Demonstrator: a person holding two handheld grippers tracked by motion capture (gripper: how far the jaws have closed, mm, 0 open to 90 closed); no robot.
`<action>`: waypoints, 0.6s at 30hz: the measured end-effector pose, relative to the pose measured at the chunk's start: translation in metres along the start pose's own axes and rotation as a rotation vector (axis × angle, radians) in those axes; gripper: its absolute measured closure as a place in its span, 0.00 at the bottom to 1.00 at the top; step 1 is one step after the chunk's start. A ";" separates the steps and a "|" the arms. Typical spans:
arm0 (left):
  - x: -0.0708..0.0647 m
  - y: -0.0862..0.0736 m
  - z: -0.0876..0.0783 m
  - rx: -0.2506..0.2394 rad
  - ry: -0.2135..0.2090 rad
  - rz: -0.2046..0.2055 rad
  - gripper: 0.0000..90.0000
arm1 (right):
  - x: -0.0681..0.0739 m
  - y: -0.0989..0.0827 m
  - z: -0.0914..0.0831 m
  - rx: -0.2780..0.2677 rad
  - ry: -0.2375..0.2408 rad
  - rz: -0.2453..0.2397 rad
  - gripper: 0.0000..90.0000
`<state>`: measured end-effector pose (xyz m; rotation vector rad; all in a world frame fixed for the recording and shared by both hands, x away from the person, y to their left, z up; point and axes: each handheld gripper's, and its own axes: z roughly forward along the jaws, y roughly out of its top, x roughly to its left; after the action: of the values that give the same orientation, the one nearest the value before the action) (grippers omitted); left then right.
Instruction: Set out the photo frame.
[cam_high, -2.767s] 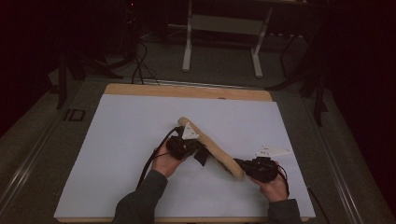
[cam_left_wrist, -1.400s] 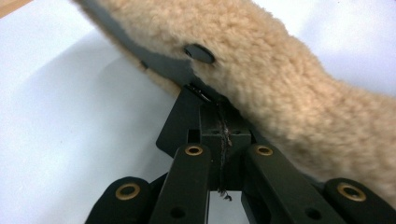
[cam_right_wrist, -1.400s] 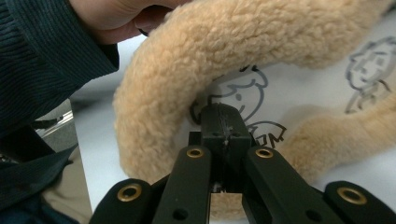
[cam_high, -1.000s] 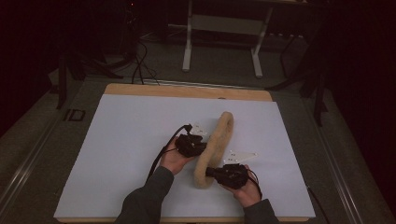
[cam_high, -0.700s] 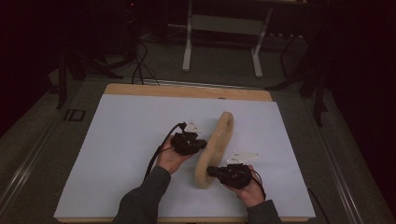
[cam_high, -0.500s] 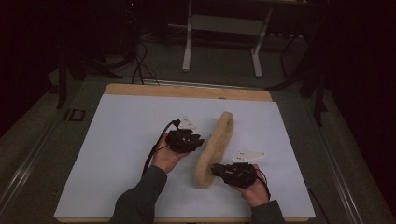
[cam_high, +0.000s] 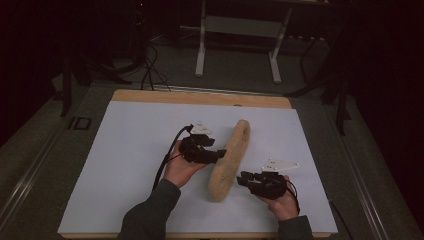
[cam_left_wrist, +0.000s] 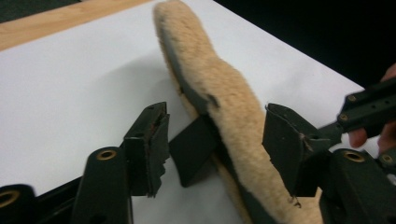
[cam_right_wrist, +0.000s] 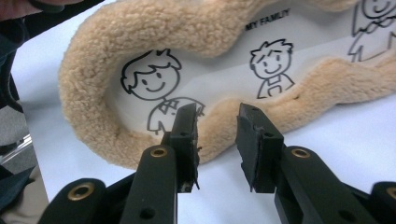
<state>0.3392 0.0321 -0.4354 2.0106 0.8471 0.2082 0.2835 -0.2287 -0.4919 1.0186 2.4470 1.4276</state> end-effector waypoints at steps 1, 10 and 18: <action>-0.003 0.001 0.002 0.006 -0.002 0.000 0.42 | -0.001 0.000 -0.001 0.000 -0.003 0.002 0.76; -0.018 0.002 0.022 0.070 0.006 0.005 0.33 | -0.007 -0.003 -0.010 -0.019 -0.021 0.020 0.75; -0.022 0.000 0.031 0.131 0.028 0.027 0.35 | -0.008 -0.004 -0.012 -0.021 -0.024 0.025 0.75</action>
<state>0.3366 -0.0027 -0.4492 2.1466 0.8709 0.2015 0.2832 -0.2434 -0.4904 1.0590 2.4054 1.4372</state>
